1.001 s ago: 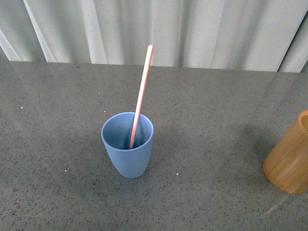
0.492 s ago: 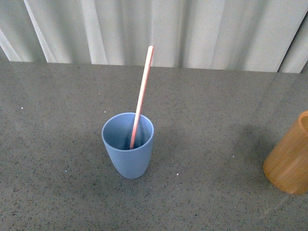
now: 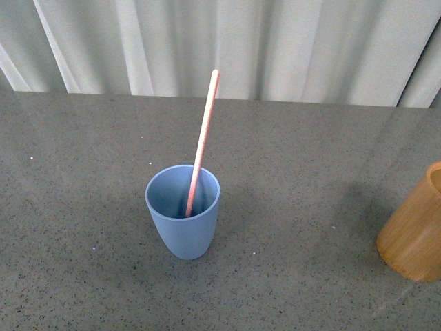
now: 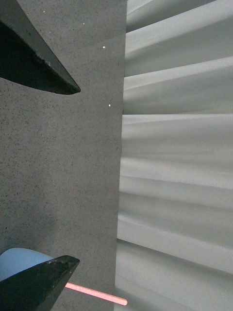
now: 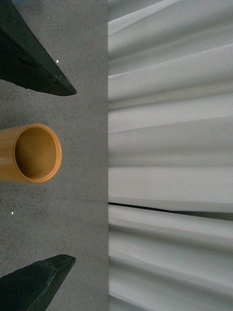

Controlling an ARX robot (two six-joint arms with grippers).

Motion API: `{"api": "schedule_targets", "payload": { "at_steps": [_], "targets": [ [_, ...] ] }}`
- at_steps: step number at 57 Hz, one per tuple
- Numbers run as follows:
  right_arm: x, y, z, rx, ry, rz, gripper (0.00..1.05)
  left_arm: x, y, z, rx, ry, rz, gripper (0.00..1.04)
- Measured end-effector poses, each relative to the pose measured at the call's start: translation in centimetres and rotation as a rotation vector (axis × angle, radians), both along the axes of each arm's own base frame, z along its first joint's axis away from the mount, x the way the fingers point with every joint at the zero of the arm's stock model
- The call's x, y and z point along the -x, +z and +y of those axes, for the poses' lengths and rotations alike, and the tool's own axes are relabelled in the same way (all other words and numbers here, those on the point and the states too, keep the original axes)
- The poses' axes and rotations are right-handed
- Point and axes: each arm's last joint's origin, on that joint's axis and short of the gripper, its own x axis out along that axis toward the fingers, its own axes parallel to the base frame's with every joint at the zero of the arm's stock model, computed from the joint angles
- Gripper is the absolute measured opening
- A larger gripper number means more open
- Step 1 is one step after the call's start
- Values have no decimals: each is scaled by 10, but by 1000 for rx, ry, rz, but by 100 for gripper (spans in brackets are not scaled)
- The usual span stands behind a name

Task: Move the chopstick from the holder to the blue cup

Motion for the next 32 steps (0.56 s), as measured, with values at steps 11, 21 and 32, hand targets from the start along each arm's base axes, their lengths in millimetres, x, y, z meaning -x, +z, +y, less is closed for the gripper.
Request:
{"api": "schedule_targets", "payload": {
  "at_steps": [11, 21, 32],
  "targets": [
    [0, 0, 0, 0, 0, 0, 95, 0, 0, 0, 0, 0, 0, 98],
    [0, 0, 0, 0, 0, 0, 95, 0, 0, 0, 0, 0, 0, 98],
    [0, 0, 0, 0, 0, 0, 95, 0, 0, 0, 0, 0, 0, 98]
  ]
}}
